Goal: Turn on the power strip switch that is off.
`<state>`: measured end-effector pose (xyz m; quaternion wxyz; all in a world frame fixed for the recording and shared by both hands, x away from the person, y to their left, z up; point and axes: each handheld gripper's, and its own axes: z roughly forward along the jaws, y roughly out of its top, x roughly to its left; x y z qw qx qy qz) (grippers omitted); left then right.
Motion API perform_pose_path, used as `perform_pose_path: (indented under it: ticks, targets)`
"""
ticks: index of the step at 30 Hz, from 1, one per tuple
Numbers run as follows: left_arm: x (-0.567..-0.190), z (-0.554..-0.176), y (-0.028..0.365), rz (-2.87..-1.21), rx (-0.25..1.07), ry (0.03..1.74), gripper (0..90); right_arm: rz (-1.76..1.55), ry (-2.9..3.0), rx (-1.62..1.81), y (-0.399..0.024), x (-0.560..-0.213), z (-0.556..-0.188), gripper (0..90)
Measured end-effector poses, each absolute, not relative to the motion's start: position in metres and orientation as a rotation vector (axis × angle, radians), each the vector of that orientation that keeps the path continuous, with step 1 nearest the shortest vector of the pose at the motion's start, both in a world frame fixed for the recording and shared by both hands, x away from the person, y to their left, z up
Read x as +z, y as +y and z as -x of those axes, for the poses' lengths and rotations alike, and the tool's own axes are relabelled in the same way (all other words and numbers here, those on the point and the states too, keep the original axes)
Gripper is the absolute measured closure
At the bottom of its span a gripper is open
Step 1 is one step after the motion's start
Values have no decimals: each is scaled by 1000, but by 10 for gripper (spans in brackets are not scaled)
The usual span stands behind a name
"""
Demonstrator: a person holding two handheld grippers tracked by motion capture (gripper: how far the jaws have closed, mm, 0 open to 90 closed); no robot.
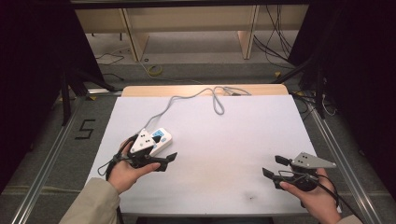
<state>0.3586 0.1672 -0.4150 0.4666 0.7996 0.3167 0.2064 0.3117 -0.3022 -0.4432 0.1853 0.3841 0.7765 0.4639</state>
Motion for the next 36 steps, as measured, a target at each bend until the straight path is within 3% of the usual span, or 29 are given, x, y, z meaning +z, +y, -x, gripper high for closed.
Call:
perform_pose_path:
  ticks: [25, 36]
  targets:
    - [-442, -324, 206, -2039, 560, 824, 159, -1065, 2200, 1317, -300, -443, -311, 290]
    - [-443, -323, 204, -2046, 566, 822, 160, -1066, 2203, 1313, -301, -443, -311, 288]
